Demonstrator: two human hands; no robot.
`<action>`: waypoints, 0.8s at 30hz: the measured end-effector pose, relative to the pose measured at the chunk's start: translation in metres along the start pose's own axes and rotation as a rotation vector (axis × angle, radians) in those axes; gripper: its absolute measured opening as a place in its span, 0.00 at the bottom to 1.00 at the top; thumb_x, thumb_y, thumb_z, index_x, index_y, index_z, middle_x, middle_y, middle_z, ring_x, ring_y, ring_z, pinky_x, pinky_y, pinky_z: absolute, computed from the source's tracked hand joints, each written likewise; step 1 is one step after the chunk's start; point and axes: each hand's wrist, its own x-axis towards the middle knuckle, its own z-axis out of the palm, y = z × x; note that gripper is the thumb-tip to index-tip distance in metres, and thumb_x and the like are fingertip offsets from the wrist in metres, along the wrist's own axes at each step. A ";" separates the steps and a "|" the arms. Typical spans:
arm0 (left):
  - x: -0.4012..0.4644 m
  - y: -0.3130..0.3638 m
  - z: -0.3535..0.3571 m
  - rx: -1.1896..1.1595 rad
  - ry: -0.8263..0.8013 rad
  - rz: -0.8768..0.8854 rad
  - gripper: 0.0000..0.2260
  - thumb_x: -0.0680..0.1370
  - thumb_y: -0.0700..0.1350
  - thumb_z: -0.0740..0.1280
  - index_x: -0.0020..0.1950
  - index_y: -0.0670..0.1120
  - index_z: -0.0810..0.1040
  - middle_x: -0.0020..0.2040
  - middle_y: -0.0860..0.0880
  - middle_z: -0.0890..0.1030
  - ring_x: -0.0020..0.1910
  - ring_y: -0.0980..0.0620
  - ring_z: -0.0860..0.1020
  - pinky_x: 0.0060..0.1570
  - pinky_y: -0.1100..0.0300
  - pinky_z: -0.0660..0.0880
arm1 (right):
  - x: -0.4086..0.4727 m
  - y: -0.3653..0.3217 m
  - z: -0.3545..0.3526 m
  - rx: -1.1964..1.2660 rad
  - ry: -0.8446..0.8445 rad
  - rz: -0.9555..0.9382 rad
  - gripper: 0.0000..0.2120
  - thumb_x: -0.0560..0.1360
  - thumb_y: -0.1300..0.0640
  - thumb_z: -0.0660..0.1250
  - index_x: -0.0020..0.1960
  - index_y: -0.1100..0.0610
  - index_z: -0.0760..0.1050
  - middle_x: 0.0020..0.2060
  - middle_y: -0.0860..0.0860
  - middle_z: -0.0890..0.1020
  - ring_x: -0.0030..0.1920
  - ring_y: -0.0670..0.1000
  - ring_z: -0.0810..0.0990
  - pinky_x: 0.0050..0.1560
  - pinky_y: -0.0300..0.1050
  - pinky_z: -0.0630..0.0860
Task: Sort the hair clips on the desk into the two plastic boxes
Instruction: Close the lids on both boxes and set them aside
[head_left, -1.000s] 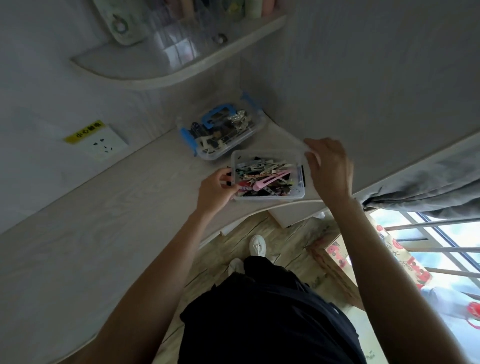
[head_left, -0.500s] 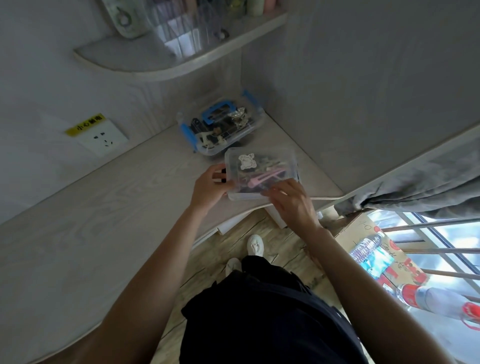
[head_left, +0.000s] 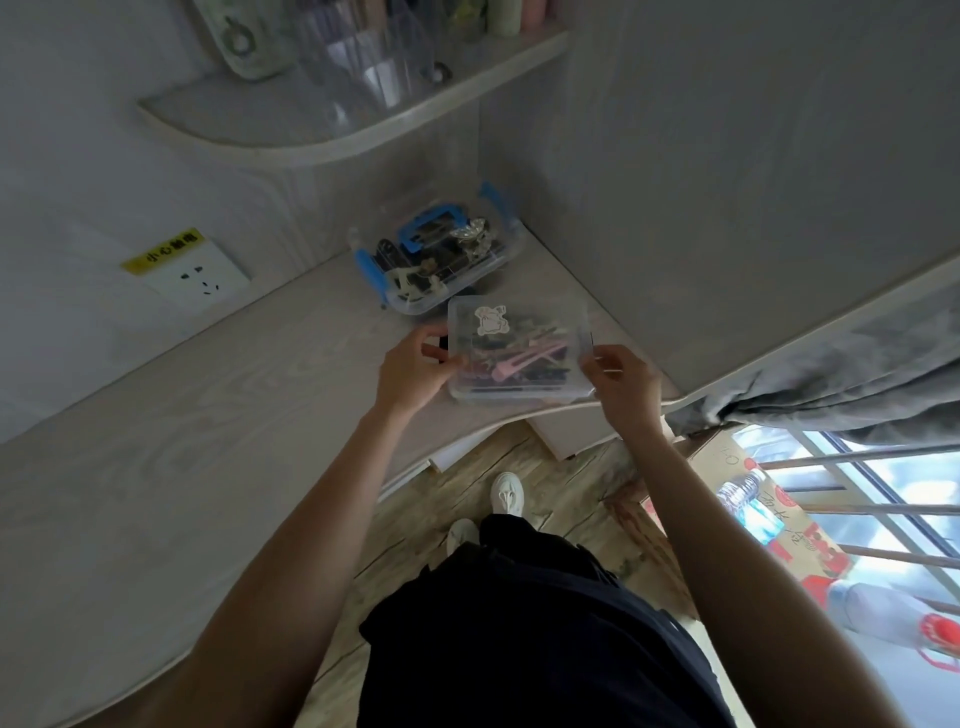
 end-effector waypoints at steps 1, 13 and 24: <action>-0.001 0.000 -0.001 0.002 -0.007 -0.003 0.19 0.68 0.50 0.75 0.56 0.50 0.75 0.45 0.53 0.80 0.45 0.50 0.80 0.50 0.47 0.79 | 0.000 0.002 0.001 0.029 0.007 0.024 0.09 0.73 0.55 0.69 0.52 0.57 0.79 0.46 0.54 0.83 0.43 0.54 0.82 0.47 0.48 0.79; -0.003 -0.005 0.019 -0.113 0.112 -0.265 0.30 0.69 0.52 0.73 0.67 0.45 0.68 0.61 0.46 0.74 0.58 0.47 0.75 0.56 0.57 0.71 | 0.030 -0.013 -0.002 0.418 -0.218 0.560 0.13 0.70 0.65 0.68 0.51 0.56 0.70 0.41 0.54 0.75 0.34 0.49 0.74 0.27 0.33 0.72; -0.011 -0.005 0.039 -0.039 0.199 0.015 0.09 0.75 0.47 0.62 0.42 0.43 0.77 0.27 0.48 0.72 0.28 0.50 0.69 0.29 0.60 0.63 | -0.003 0.001 0.006 0.074 -0.026 0.094 0.19 0.71 0.60 0.70 0.62 0.54 0.75 0.46 0.51 0.81 0.45 0.50 0.79 0.45 0.41 0.70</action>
